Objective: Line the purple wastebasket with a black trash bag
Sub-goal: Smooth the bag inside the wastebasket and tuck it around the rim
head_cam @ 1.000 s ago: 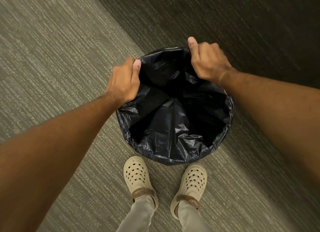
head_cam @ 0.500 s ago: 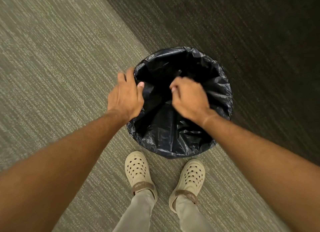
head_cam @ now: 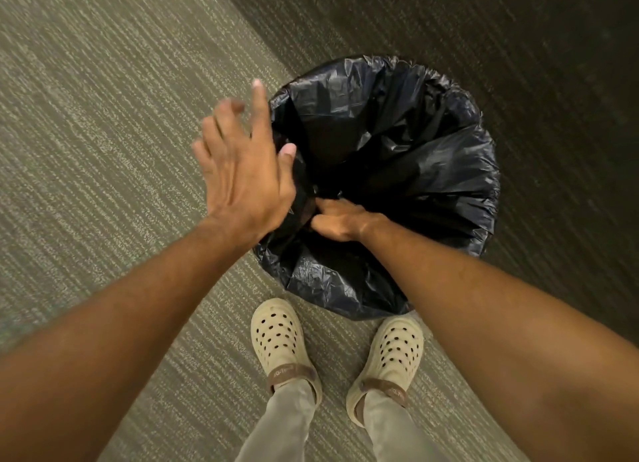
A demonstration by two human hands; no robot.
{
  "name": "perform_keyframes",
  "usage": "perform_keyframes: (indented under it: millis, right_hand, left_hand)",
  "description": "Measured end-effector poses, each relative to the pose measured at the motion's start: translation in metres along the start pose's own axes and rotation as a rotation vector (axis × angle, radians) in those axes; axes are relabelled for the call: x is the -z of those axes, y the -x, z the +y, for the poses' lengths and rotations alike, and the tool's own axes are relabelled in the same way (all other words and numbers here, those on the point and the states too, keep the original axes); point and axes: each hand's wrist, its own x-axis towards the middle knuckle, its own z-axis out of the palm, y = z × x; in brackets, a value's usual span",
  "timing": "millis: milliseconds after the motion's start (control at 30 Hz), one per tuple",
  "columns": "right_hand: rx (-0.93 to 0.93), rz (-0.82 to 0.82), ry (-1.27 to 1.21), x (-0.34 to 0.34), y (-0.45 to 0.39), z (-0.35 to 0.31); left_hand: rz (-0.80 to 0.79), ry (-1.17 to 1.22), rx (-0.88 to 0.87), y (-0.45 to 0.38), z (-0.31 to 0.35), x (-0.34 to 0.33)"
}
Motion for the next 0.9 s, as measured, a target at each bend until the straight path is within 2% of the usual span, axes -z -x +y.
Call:
perform_keyframes:
  millis: [67,100,167,233,333,433,500,567,600,667,733,800,900]
  right_hand:
    - [0.059,0.182,0.145,0.014,0.006,0.004]
    - [0.094,0.267,0.256,0.02,0.009,0.006]
    - [0.131,0.315,0.481,0.029,0.013,0.013]
    - [0.097,0.22,0.68,0.031,0.013,0.023]
    - [-0.025,0.107,0.897,0.033,0.013,0.049]
    - [-0.115,0.037,0.914,0.036,0.015,0.069]
    - [-0.047,0.154,0.9,0.036,0.017,0.067]
    - [0.096,0.314,0.92,0.036,0.015,0.058]
    - [0.152,0.331,0.919,0.036,0.012,0.055]
    - [0.2,0.258,0.864,0.039,0.005,0.055]
    - [0.216,0.176,0.796,0.044,-0.002,0.06]
    - [0.204,0.1,0.782,0.046,-0.007,0.066]
    - [0.08,-0.041,0.831,0.044,-0.012,0.07]
  left_hand:
    - [0.053,0.012,-0.186,0.002,0.014,0.011]
    - [0.031,0.01,-0.321,0.004,0.025,0.013]
    - [-0.181,-0.115,-0.55,0.013,0.048,0.009]
    - [-0.463,-0.352,-0.626,0.022,0.062,-0.005]
    - [-0.775,-0.708,-0.585,0.025,0.06,-0.025]
    - [-0.863,-0.869,-0.499,0.021,0.057,-0.03]
    - [-0.807,-0.824,-0.514,0.015,0.06,-0.032]
    - [-0.709,-0.638,-0.581,0.011,0.07,-0.039]
    - [-0.681,-0.536,-0.606,0.009,0.077,-0.046]
    - [-0.679,-0.355,-0.562,0.006,0.087,-0.062]
    - [-0.753,-0.247,-0.427,0.0,0.091,-0.078]
    - [-0.839,-0.351,-0.399,-0.006,0.086,-0.095]
    - [-0.938,-0.669,-0.368,-0.009,0.069,-0.108]
